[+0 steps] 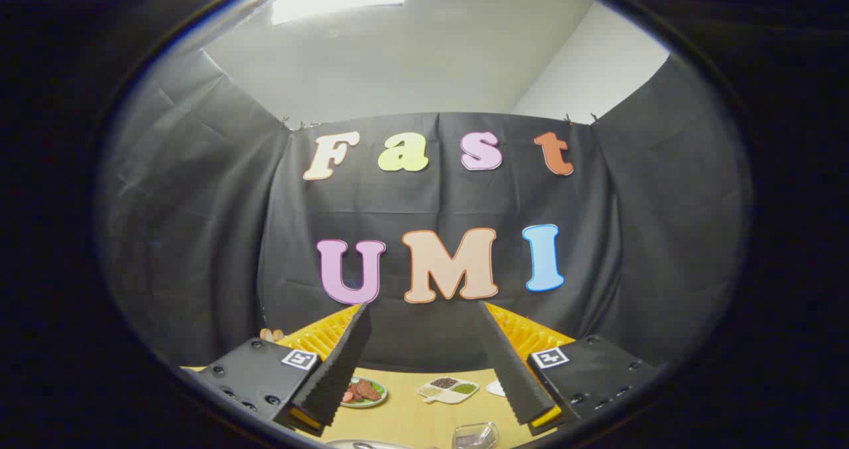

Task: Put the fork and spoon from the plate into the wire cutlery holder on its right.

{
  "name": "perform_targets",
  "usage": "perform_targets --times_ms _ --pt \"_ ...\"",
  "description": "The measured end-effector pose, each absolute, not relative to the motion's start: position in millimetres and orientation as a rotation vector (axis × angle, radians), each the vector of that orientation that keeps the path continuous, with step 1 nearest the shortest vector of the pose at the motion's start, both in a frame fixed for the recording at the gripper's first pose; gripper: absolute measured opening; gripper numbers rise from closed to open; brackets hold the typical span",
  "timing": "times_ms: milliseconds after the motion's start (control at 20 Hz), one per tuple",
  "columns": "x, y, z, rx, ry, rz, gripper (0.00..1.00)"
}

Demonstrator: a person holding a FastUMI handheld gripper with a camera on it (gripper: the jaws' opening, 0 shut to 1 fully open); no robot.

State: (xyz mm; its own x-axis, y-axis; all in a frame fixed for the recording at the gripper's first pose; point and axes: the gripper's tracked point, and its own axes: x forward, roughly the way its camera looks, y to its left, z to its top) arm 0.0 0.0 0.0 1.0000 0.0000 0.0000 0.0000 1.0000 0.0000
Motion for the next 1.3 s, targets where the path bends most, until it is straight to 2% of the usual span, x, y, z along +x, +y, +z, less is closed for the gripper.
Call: perform_targets --times_ms 1300 --pt "6 25 -31 -0.01 0.102 0.056 1.0"
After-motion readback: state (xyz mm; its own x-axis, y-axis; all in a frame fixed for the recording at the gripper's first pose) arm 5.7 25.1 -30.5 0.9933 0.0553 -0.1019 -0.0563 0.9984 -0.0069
